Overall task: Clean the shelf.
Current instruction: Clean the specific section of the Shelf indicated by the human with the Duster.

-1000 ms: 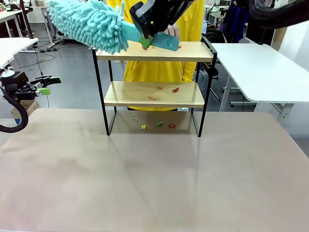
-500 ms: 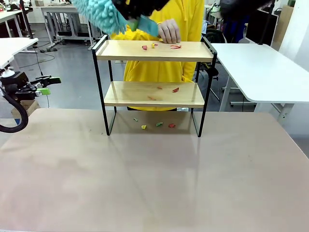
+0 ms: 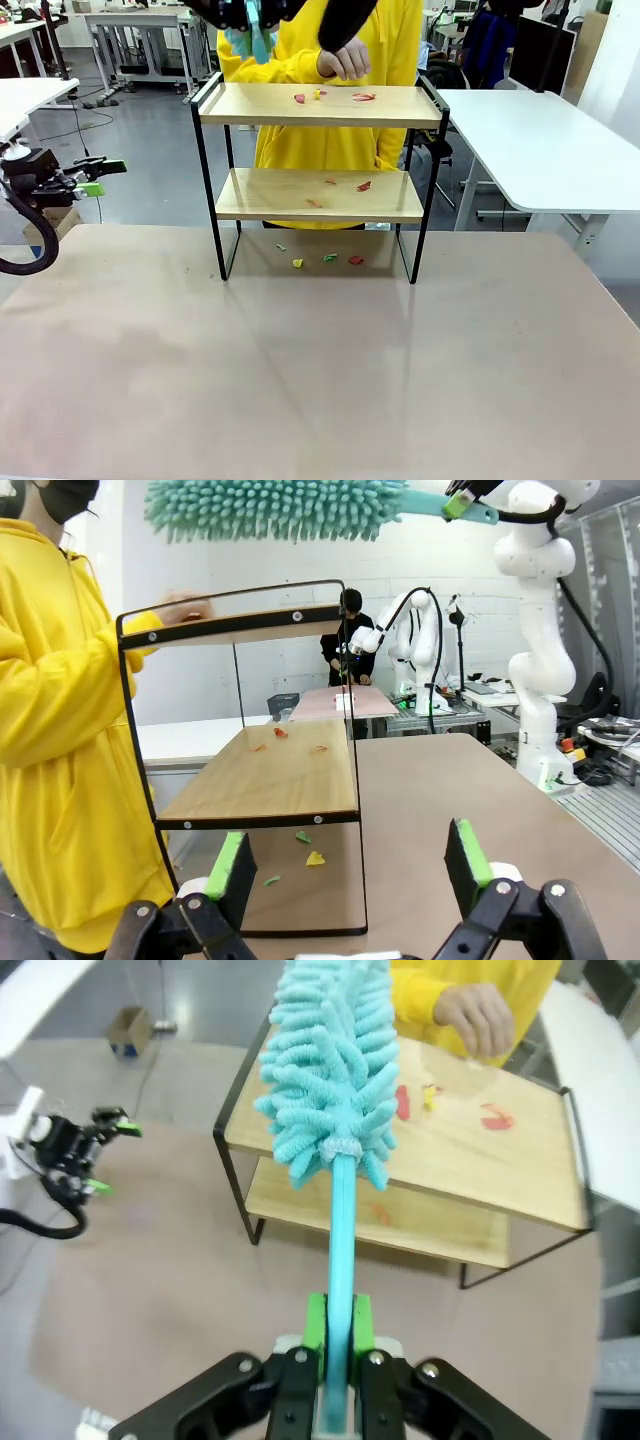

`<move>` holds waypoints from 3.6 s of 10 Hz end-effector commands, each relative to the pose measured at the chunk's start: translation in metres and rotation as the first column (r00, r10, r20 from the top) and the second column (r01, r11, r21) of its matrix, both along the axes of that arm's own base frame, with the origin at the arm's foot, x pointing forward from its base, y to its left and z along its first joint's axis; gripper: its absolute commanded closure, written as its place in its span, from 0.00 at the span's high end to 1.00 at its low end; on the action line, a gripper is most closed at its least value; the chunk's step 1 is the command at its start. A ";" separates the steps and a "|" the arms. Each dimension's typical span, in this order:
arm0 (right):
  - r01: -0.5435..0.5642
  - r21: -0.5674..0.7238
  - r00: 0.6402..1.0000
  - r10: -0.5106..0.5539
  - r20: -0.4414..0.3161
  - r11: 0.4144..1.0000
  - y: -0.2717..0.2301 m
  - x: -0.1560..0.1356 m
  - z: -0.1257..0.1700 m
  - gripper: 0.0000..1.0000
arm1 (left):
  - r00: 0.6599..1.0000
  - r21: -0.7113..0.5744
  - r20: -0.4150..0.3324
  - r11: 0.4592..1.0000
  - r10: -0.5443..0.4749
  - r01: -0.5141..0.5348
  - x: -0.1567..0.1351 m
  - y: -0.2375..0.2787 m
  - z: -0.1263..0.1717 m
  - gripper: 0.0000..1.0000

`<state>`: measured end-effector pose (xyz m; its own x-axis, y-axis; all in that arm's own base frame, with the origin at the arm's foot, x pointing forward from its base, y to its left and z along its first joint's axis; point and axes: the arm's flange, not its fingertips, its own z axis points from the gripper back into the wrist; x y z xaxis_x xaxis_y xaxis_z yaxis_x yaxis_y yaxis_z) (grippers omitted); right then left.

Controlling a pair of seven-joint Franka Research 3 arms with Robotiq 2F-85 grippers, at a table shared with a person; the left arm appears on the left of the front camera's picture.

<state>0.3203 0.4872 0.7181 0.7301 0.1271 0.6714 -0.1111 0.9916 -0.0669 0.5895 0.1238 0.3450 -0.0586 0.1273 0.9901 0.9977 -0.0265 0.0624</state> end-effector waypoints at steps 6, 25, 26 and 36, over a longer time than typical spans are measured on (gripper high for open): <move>0.073 0.134 0.994 -0.062 -0.084 0.988 0.079 0.038 -0.016 0.13 | 1.000 0.005 0.008 1.000 0.002 -0.002 0.000 0.001 0.004 1.00; 0.264 0.173 0.906 -0.183 -0.382 0.949 -0.055 0.061 -0.045 0.13 | 1.000 0.005 0.008 1.000 0.002 -0.002 0.000 0.001 0.004 1.00; 0.282 0.174 0.898 -0.196 -0.393 0.944 -0.076 0.061 -0.045 0.13 | 1.000 0.005 0.008 1.000 0.002 -0.002 0.000 0.001 0.004 1.00; 0.386 0.083 0.860 -0.325 -0.393 0.919 -0.209 0.029 -0.032 0.13 | 1.000 0.005 0.008 1.000 0.002 -0.002 0.000 0.001 0.004 1.00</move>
<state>0.3222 0.2772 0.7062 0.8915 -0.2188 0.3967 0.2081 0.9756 0.0702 0.5896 0.1237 0.3457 -0.0597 0.1268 0.9901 0.9976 -0.0267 0.0636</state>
